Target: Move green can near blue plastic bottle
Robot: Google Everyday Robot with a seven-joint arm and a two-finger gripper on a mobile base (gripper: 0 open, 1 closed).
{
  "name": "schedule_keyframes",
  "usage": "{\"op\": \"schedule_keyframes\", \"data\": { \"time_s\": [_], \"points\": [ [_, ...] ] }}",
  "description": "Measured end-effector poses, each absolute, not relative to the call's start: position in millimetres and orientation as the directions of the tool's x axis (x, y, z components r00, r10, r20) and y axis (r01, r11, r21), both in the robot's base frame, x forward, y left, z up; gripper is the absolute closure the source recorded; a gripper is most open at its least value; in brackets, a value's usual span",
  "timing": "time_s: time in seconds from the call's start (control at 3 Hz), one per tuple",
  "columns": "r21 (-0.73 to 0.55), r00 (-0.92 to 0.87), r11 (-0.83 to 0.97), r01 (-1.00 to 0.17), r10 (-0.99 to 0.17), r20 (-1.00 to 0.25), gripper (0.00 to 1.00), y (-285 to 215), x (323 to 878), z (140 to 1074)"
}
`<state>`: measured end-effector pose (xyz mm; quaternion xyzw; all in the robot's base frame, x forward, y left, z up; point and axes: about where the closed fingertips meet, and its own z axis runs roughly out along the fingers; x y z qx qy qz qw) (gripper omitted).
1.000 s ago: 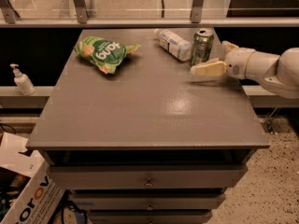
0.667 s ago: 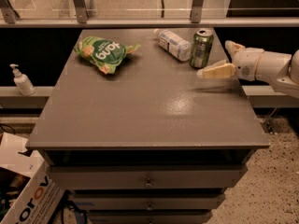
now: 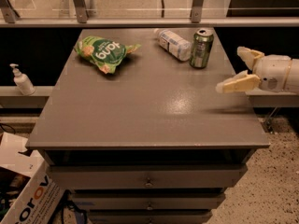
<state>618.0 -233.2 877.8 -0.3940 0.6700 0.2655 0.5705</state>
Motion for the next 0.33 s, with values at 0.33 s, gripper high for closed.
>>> {"op": "schedule_keyframes", "data": {
  "time_s": [0.33],
  "points": [
    [-0.091, -0.041, 0.546, -0.833, -0.224, -0.974, 0.0, -236.1, 613.0, 877.4]
  ]
}}
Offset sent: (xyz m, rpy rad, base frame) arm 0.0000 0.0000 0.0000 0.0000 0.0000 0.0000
